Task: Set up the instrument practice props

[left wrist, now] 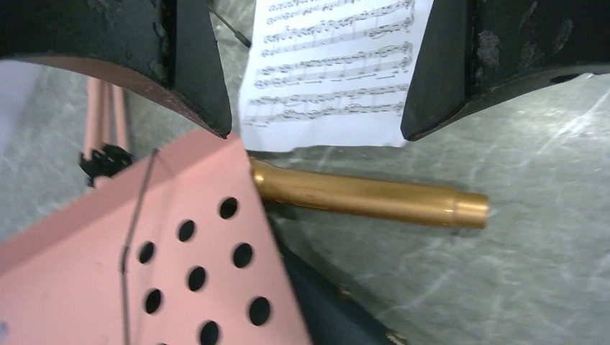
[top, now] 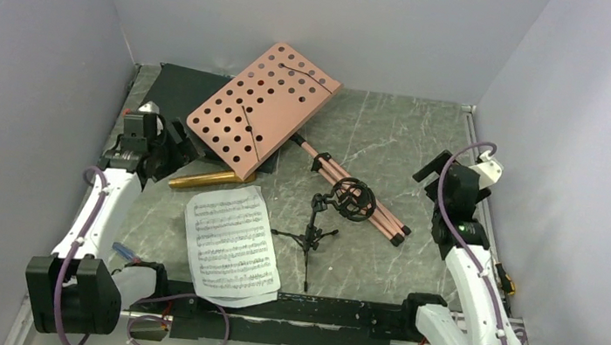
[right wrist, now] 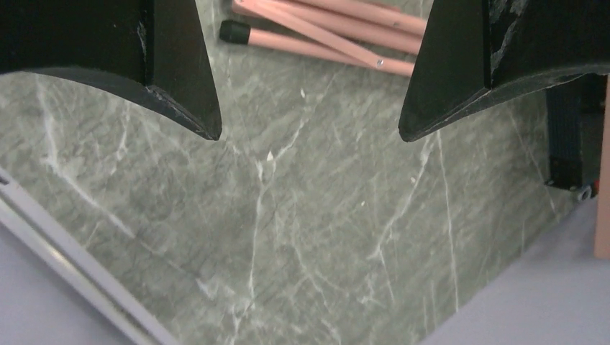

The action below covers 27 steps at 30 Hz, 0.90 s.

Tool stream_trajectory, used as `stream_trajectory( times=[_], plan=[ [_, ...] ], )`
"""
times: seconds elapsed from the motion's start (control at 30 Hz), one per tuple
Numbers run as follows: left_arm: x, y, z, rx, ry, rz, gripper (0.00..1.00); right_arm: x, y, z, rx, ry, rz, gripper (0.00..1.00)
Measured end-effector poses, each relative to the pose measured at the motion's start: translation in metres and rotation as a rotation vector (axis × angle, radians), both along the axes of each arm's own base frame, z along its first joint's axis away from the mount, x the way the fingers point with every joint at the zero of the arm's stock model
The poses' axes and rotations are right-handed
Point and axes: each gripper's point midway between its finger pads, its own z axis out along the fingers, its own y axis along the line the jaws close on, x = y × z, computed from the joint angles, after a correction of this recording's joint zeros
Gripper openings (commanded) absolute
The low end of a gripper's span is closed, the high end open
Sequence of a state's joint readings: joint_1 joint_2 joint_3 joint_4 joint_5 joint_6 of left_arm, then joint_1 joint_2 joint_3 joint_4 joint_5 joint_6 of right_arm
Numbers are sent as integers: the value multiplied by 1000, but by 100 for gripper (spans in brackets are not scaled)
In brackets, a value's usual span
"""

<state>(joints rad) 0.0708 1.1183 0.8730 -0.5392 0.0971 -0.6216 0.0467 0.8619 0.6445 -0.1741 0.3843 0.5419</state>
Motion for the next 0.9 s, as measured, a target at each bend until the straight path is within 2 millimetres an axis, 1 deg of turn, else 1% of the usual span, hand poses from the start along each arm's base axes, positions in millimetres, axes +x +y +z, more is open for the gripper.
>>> stream_trajectory(
  times=[0.07, 0.17, 0.3, 0.4, 0.5, 0.63, 0.7, 0.8, 0.9],
  plan=[
    [0, -11, 5, -42, -27, -45, 94, 0, 5, -2, 32, 44, 25, 100],
    [3, -31, 11, -123, -53, -133, 94, 1, 19, 1, 76, 67, 99, 100],
    [5, -55, 11, -227, -80, -244, 94, -2, 41, -3, 144, 88, 218, 100],
    [-2, -69, 7, -271, -72, -303, 94, -6, 56, -12, 191, 108, 301, 100],
    [-10, -90, 7, -282, -67, -377, 94, -13, 67, -29, 247, 151, 368, 100],
    [-26, -128, 16, -284, -86, -513, 93, -24, 78, -56, 315, 219, 427, 100],
    [-36, -150, 26, -282, -129, -604, 93, -30, 85, -66, 353, 249, 463, 100],
    [-60, -184, 47, -279, -241, -767, 93, -35, 94, -74, 394, 265, 517, 100],
    [-81, -203, 68, -278, -364, -888, 94, -38, 103, -75, 419, 256, 567, 100]
  ],
)
